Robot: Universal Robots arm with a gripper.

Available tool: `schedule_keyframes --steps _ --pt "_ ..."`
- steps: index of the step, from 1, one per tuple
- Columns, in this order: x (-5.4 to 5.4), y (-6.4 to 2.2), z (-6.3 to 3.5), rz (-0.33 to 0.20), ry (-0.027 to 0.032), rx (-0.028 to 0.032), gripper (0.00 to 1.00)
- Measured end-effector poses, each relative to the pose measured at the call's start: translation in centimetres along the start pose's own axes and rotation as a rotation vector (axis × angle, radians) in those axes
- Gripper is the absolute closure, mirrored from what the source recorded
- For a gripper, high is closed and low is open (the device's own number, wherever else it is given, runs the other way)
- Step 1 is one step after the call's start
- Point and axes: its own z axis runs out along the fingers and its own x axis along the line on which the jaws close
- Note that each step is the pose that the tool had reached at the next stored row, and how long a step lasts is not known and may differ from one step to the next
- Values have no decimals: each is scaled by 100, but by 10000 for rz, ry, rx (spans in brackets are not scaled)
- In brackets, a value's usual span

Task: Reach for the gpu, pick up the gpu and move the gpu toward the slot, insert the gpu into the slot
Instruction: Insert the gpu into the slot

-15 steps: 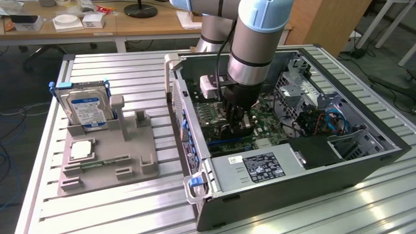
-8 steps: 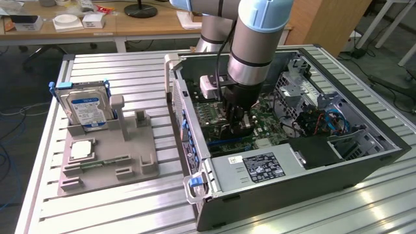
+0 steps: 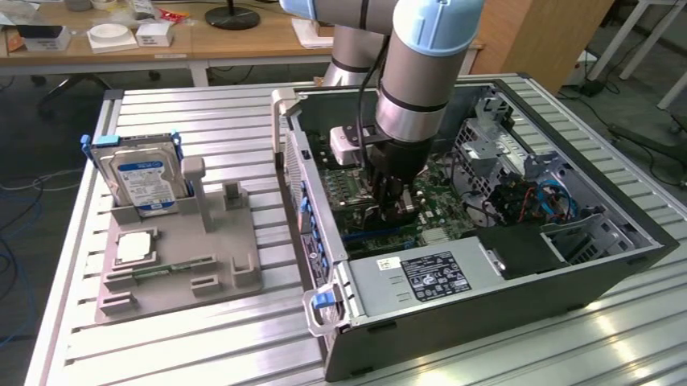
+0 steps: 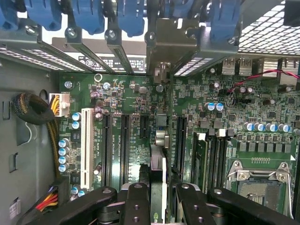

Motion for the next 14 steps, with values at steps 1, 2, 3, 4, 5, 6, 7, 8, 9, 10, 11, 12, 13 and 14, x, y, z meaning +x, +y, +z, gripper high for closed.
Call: schedule_keyframes --steps 1,2,3,4,5,6,7,8,9,10,11,12,13,14 --pt "0 0 0 0 0 0 73" --pt "0 0 0 0 0 0 73" --pt "0 0 0 -1 -1 1 73" --pt "0 0 0 -3 -1 0 73" --pt "0 0 0 -3 -1 1 73" --pt "0 0 0 -3 0 0 73" --pt "0 0 0 -4 0 0 73" --pt "0 0 0 -3 -1 0 73" --pt "0 0 0 -3 0 1 73" --pt "0 0 0 -3 -1 1 73" --pt "0 0 1 -3 -1 0 73" --pt "0 -3 1 -3 -2 0 73" --pt "0 -9 2 -1 -3 -1 73" --pt "0 -14 3 2 -2 0 73"
